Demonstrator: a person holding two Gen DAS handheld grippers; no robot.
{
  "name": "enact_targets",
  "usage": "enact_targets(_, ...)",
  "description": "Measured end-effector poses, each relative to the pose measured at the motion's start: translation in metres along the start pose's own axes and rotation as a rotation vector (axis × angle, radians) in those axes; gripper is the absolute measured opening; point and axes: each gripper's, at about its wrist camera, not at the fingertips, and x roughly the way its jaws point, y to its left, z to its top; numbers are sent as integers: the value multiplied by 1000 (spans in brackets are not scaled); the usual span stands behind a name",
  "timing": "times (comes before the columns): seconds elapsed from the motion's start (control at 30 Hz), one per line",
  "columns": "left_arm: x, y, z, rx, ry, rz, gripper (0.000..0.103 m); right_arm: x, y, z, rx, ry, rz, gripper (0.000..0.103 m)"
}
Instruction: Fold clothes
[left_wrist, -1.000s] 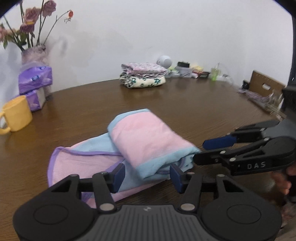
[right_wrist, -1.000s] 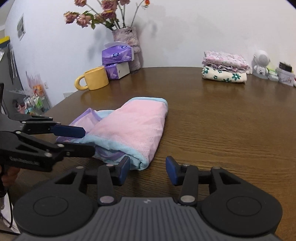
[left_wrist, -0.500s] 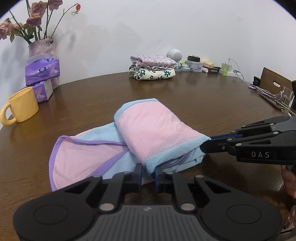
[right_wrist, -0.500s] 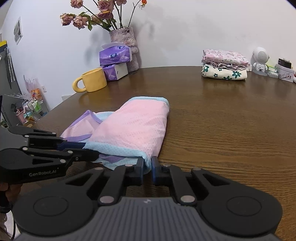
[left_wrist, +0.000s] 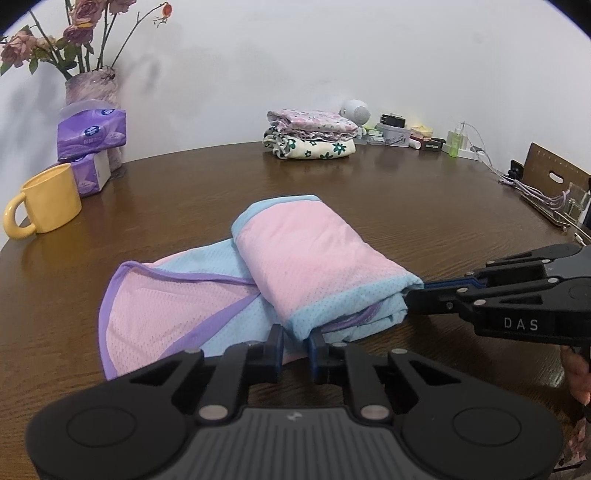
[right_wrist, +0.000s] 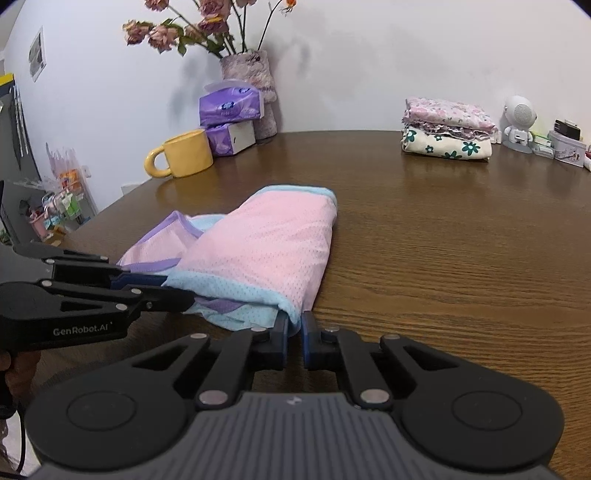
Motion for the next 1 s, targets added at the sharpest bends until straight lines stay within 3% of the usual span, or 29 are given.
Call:
enact_targets(0.07,-4,0,0,1,-1,-15,36,-5,-1,0,14,-13,13,13)
enact_targets(0.1,-8,0,0,0,-5,-25,42,-8,-2,0,22,-21,21,22)
enact_targets(0.13,-12,2,1,-4,-13,-39,50,-12,-4,0,36,-31,32,37)
enact_targets(0.2,-20,5,5,-21,-34,-67,52,-20,-9,1,64,-49,53,48)
enact_targets(0.27,-26,9,11,-38,-57,-86,58,-25,-15,1,99,-56,70,49)
enact_targets(0.43,-18,10,35,-38,-95,-71,53,-18,-33,-1,227,-27,110,50)
enact_targets(0.53,-8,10,44,-51,-80,-101,31,-15,-37,-2,279,-15,150,49)
enact_targets(0.67,6,9,41,-31,-30,-101,20,-14,-39,-4,312,-11,171,49)
enact_targets(1.0,14,28,21,-81,17,-101,19,2,-51,-5,457,12,259,49)
